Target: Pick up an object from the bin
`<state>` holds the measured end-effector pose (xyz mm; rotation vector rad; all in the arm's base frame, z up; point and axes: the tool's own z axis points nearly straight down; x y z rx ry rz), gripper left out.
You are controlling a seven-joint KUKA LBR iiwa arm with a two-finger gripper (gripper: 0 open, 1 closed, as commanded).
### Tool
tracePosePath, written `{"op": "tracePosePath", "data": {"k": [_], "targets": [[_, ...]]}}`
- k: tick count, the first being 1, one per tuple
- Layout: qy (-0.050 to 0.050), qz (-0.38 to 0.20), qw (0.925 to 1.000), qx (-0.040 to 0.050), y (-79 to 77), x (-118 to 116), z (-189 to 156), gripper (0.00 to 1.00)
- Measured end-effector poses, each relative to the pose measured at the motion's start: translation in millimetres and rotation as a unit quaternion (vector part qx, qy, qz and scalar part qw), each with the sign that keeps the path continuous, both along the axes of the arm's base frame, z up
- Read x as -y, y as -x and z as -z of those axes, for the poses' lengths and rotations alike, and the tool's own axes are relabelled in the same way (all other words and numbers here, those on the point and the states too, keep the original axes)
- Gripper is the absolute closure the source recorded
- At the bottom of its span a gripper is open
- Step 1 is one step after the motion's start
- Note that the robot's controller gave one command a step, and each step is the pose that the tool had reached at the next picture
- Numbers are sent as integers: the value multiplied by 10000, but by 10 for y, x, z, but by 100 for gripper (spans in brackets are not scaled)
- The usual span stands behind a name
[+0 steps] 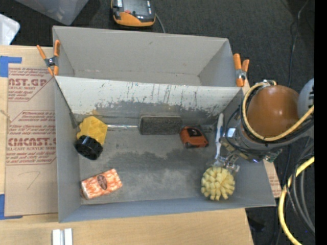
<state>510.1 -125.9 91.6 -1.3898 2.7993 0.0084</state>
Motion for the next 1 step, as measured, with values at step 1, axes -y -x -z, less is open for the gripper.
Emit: {"op": "tracePosePath", "data": {"k": [1], "targets": [[-25,-438,9990,-13,178,-54,-947,100]]}}
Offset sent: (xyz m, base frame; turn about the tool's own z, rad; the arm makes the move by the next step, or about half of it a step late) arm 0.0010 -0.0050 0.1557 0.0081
